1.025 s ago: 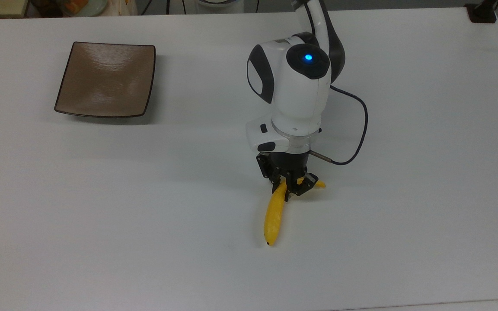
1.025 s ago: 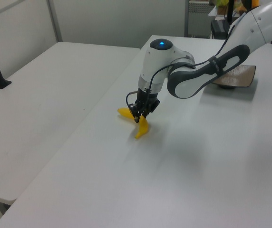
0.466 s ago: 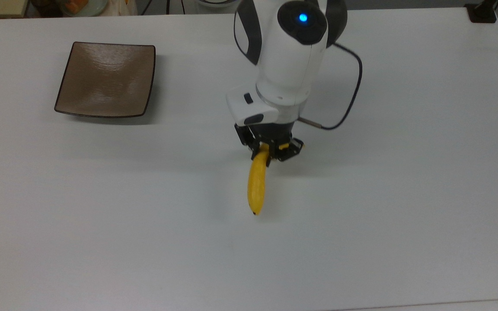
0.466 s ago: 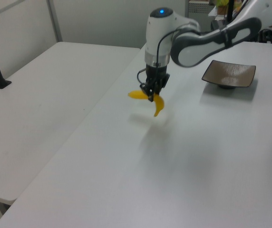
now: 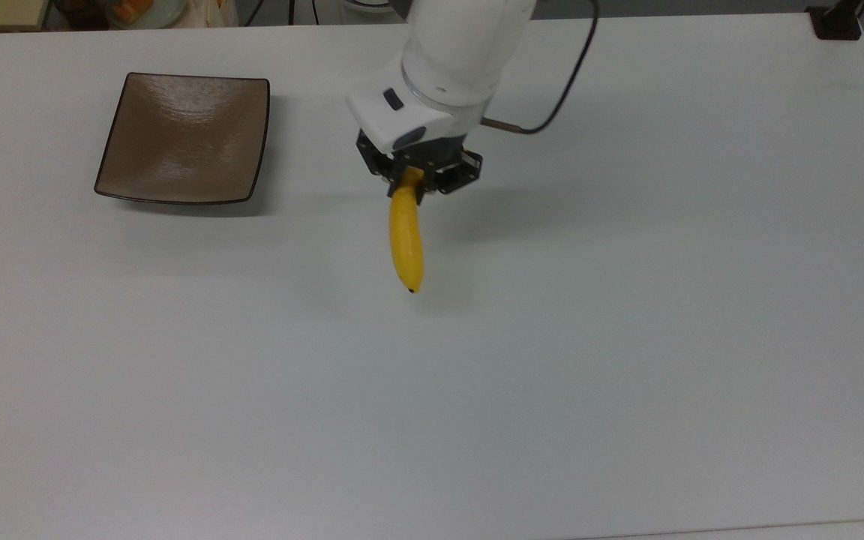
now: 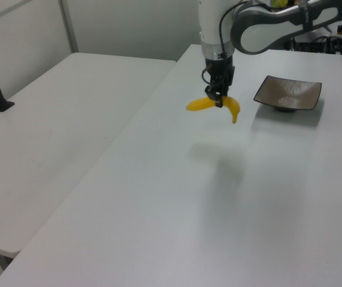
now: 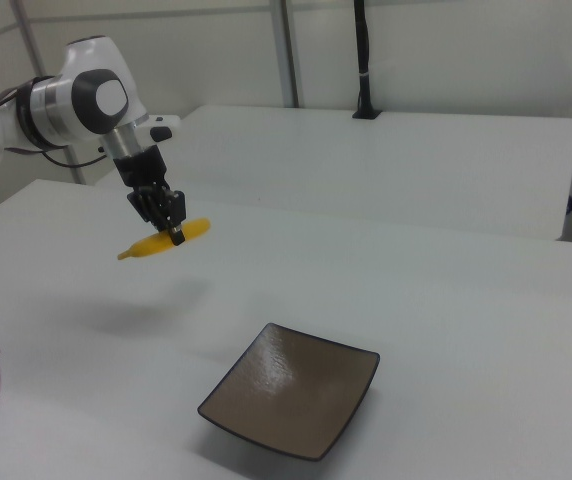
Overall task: Bananas placed on a ceramic plate
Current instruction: 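Lift the banana and carry it over the brown square plate, then lower the banana onto the plate and open the gripper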
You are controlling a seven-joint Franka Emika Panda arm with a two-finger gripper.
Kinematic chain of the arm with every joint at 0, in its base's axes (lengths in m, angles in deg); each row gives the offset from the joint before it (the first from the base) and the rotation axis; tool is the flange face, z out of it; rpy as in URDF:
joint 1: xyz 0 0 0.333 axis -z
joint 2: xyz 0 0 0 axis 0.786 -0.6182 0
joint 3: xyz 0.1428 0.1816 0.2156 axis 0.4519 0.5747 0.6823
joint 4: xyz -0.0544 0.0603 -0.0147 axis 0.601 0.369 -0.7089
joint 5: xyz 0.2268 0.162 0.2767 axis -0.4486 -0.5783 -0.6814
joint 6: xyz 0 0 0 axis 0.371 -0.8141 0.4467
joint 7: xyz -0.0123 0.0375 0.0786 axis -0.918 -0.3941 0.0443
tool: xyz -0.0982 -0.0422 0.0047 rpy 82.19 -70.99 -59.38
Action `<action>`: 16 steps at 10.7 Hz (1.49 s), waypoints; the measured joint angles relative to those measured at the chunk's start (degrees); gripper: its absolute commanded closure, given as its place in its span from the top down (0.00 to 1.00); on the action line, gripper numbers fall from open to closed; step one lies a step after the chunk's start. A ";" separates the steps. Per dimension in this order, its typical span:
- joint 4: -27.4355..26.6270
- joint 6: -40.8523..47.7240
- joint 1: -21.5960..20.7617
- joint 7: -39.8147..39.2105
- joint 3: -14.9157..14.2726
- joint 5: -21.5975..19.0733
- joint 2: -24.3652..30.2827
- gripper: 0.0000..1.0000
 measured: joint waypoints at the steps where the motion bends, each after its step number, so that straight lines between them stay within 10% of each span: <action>1: -2.59 1.46 0.97 -2.65 -0.15 0.00 2.43 0.09; 11: -23.49 -5.82 6.24 -21.74 -17.01 0.08 20.28 0.16; 12: -25.28 -7.77 7.52 -22.91 -17.95 0.08 20.18 0.48; 13: -26.84 -8.98 8.70 -24.19 -18.28 0.08 20.10 0.99; 16: -28.15 -9.15 9.99 -25.51 -18.31 0.08 20.05 1.00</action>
